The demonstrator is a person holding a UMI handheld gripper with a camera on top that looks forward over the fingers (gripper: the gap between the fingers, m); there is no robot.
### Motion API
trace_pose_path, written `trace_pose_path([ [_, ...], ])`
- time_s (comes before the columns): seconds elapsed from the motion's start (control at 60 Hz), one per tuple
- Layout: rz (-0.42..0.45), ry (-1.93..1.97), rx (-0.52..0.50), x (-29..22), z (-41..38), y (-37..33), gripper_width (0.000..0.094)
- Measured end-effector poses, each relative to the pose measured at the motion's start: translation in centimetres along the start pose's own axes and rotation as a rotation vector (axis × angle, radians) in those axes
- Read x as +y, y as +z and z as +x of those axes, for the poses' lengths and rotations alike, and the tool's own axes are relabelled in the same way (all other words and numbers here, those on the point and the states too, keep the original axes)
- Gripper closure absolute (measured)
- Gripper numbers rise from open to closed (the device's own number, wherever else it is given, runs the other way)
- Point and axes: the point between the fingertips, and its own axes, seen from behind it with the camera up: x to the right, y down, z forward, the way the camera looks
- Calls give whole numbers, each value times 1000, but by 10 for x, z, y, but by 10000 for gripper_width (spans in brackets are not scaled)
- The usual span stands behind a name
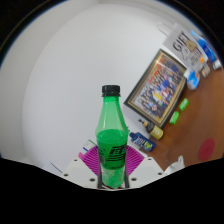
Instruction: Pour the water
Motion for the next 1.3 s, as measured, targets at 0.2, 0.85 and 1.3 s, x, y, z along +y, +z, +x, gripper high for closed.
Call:
trace_pose_path([
  [0.2,22,-580,92,-68,59,-22,639],
  [0.85,-186,-919,216,-9,273,-45,586],
  [1.3,-365,-867,381,-19,252,-108,83],
])
